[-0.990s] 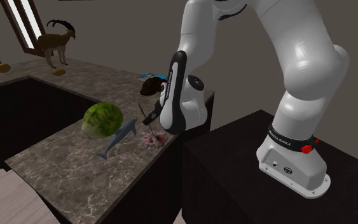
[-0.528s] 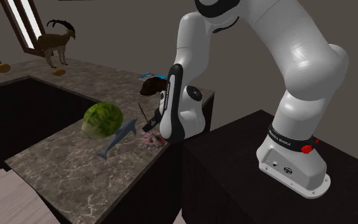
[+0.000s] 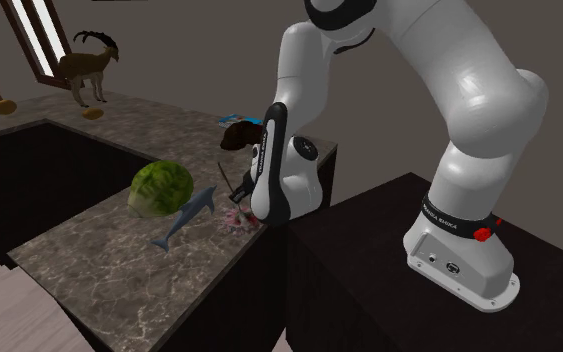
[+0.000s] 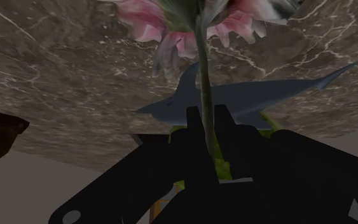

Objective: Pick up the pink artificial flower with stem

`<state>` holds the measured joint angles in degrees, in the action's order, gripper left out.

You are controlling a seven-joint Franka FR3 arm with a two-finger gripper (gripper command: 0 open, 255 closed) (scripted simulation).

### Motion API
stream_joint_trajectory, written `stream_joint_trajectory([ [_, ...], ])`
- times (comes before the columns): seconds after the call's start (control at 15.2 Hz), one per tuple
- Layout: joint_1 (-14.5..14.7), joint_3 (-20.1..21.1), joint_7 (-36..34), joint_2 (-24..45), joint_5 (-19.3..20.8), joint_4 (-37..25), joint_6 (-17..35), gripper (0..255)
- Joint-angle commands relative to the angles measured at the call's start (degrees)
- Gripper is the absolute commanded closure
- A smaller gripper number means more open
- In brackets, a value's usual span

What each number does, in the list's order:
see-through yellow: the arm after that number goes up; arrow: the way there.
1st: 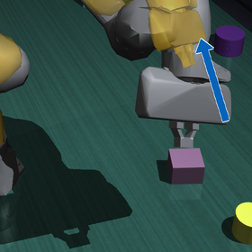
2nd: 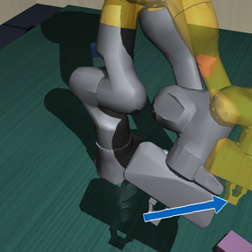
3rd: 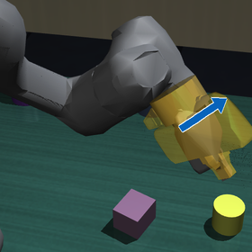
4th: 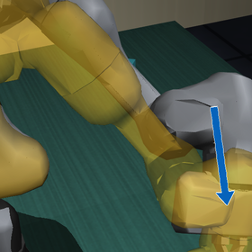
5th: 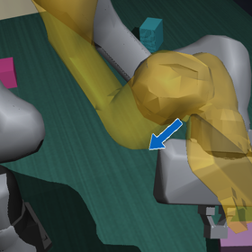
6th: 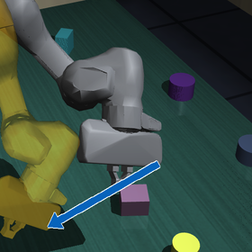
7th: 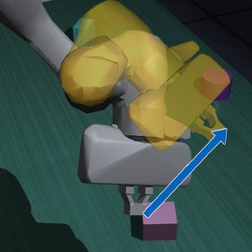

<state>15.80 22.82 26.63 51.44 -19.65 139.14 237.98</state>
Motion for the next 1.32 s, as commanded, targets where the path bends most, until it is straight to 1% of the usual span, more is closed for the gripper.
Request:
stream_joint_trajectory([
  [0.0,0.0,0.0,0.0,0.0,0.0,0.0,0.0,255],
  [0.13,0.0,0.0,0.0,-0.1,-0.1,0.1,0.0,255],
  [1.12,-1.7,4.0,0.1,-15.7,-5.5,7.8,-7.5,255],
  [1.25,-1.8,4.0,0.1,-15.9,-5.6,7.9,-7.6,255],
])
